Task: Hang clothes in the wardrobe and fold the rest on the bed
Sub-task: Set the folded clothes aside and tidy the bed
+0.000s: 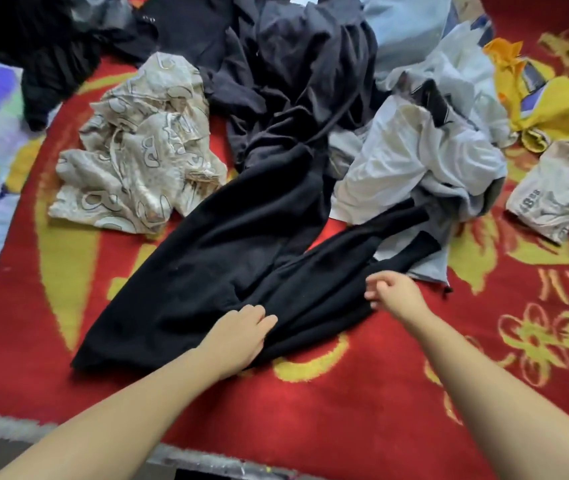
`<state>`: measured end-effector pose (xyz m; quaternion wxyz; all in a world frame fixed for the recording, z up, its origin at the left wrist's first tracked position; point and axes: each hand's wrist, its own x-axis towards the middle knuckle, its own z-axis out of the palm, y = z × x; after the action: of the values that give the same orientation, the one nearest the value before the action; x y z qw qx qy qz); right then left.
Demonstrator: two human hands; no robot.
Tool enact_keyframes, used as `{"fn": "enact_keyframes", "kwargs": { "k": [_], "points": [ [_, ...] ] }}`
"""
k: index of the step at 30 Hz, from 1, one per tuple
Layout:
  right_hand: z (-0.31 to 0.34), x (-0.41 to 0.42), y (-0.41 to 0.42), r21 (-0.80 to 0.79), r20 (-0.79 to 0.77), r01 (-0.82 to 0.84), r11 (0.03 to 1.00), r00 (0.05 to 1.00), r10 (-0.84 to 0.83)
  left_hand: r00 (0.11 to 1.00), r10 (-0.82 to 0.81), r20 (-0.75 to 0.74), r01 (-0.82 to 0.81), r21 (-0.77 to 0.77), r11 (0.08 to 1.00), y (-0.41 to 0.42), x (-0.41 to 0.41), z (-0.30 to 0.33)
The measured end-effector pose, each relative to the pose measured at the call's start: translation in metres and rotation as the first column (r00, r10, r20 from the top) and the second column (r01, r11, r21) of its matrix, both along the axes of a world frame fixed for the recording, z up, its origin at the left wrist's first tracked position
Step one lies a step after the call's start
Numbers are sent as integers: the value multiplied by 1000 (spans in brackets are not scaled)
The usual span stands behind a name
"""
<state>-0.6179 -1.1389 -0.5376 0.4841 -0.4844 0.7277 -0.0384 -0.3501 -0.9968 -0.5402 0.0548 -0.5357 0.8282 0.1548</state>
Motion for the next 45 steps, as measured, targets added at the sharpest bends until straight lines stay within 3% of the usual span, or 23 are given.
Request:
{"fn": "enact_keyframes", "kwargs": {
  "k": [3,7,9,11,13,15,17,20,24,28,30,32,34,37,40,43,45],
  "points": [
    [-24,8,-60,-119,91,185,975,980,-175,950,253,185,-279,132,951,-16,-43,-31],
    [-55,28,-102,18,137,493,870,861,-490,883,384,269,-421,93,902,-18,-51,-51],
    [-61,30,-109,52,105,535,844,837,-537,902,387,192,-404,63,912,-17,-43,-43],
    [-56,29,-111,36,156,541,840,827,-540,906,421,35,-422,128,897,-15,-32,-36],
    [-42,18,-111,-133,183,471,872,877,-445,889,446,-108,-419,205,885,-11,-26,-28],
    [-21,1,-102,-357,210,357,863,931,-298,901,361,-240,-341,122,932,-3,-26,-21],
    [-5,-20,-90,-480,244,303,824,948,-206,921,268,-283,-271,30,962,10,-30,-15],
    [-16,-51,-75,-431,152,246,868,968,-200,970,150,-190,-159,-34,987,26,-42,-25],
    [-54,-65,-51,-212,-181,258,942,937,-298,975,212,63,-215,51,975,32,-61,-44],
    [-56,-44,-45,-249,-190,404,880,871,-453,918,257,302,-286,56,957,41,-64,-51],
    [-56,-37,-42,-177,-119,579,796,790,-601,909,276,311,-301,35,953,42,-63,-49],
    [-54,-32,-40,58,63,754,655,652,-756,918,304,256,-320,24,947,36,-59,-44],
    [-50,-28,-42,182,215,770,611,575,-789,946,287,148,-294,27,955,33,-53,-36],
    [-34,-22,-40,-133,314,713,689,689,-653,981,195,-11,-194,59,979,50,-38,-26],
    [-33,-28,-11,-324,56,456,829,884,-464,989,144,-43,-137,145,980,76,-31,-23],
    [-36,-38,13,-233,-252,419,878,846,-470,994,104,-8,-101,190,977,79,-31,-27],
    [-23,-29,3,-374,-367,304,876,819,-441,987,143,-70,-131,148,980,56,-28,-26]
  ]
}}
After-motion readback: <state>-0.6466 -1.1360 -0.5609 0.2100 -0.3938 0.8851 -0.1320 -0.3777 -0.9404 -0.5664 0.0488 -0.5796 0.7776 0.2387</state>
